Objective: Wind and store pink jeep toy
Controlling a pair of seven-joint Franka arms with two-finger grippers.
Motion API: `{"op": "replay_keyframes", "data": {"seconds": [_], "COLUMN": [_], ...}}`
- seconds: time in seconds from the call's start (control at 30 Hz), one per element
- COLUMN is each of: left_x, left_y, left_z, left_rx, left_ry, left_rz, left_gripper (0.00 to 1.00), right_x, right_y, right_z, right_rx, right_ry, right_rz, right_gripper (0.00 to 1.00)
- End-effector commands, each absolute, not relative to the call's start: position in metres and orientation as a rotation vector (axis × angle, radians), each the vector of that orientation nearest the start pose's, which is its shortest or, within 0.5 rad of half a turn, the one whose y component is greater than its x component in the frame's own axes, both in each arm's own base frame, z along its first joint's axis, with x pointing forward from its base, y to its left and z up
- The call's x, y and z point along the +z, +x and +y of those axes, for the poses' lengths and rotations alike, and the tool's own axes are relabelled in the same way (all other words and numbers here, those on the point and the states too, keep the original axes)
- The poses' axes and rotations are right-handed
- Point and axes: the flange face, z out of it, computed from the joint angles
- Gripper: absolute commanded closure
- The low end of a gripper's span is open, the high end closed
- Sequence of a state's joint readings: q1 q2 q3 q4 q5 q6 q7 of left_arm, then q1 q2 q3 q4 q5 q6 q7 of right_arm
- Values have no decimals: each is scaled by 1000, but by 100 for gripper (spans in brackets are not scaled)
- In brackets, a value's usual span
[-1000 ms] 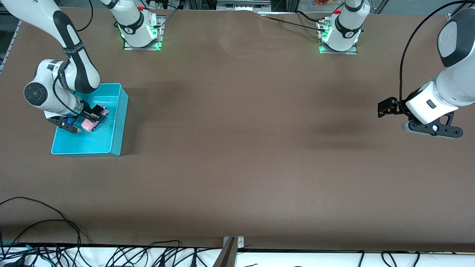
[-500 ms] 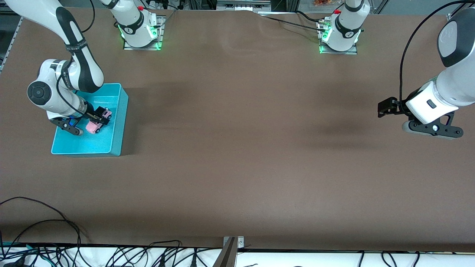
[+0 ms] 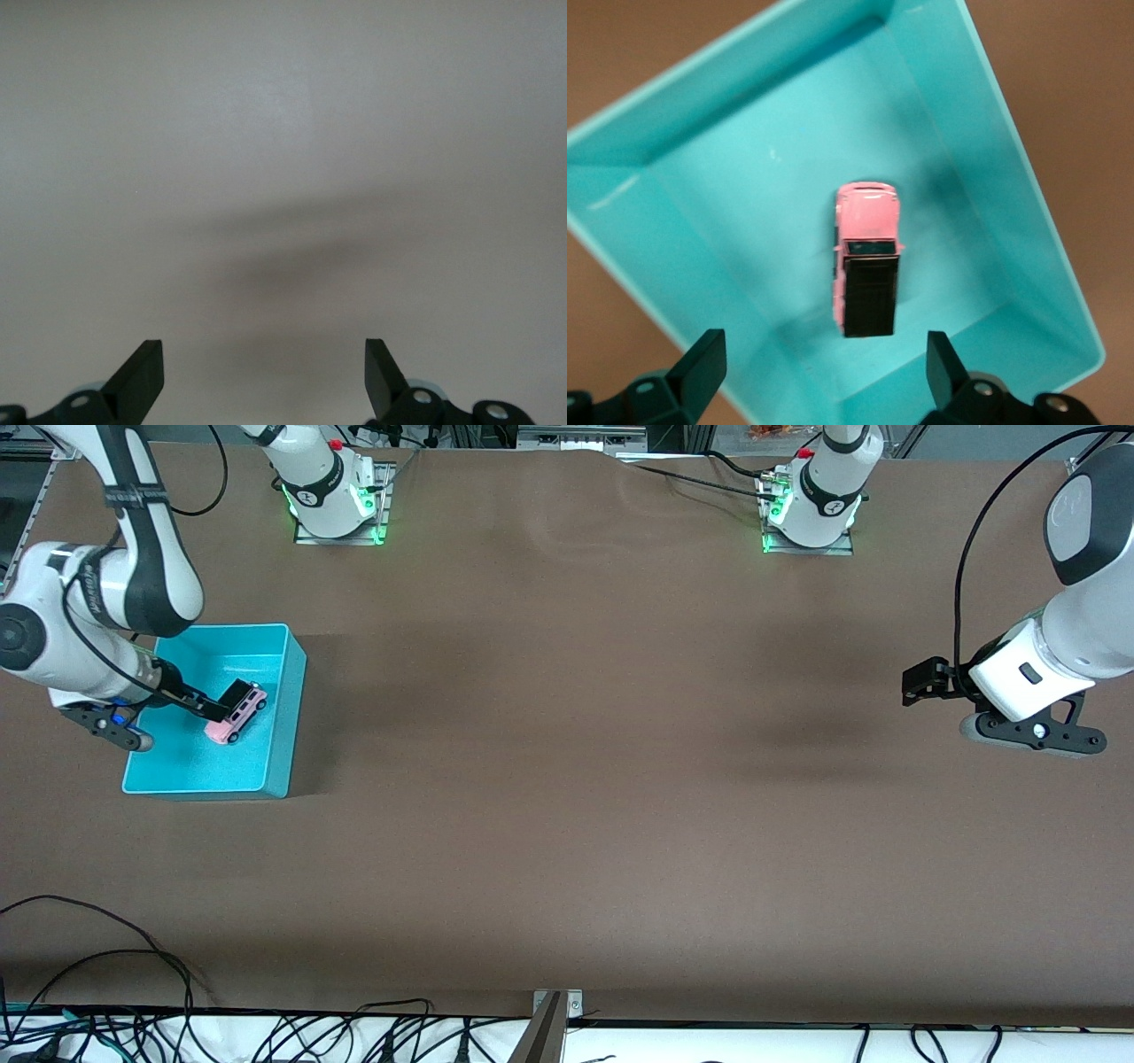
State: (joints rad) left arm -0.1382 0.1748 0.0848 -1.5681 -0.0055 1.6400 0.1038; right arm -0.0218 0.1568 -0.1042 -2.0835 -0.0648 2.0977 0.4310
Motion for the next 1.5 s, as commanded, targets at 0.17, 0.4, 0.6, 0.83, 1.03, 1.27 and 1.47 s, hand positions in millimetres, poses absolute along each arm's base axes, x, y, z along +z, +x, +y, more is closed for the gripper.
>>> {"op": "replay_keyframes", "data": {"seconds": [0.17, 0.4, 0.6, 0.83, 1.03, 1.27, 1.47], "left_x": [536, 536, 536, 536, 536, 535, 535], "left_y": [605, 605, 605, 605, 605, 605, 605], "left_z": [-38, -38, -38, -38, -39, -38, -38], "left_rx": [151, 151, 151, 151, 151, 153, 153], "left_ry": [-3123, -3123, -3123, -3123, -3124, -3123, -3123], "left_rz": [266, 266, 264, 266, 266, 266, 266], "left_gripper": [0, 0, 0, 0, 0, 0, 0], "right_x": [397, 449, 500, 553, 569, 578, 588], "right_y": [544, 551, 555, 563, 555, 549, 545], "right_z": [-46, -24, -19, -22, -16, -3, -5], "right_rx": [161, 204, 241, 131, 144, 123, 91], "right_ry": [-3017, -2938, -2960, -2975, -2966, -2975, -2981], "right_rz": [900, 841, 637, 497, 496, 430, 361], "right_gripper": [0, 0, 0, 0, 0, 0, 0]}}
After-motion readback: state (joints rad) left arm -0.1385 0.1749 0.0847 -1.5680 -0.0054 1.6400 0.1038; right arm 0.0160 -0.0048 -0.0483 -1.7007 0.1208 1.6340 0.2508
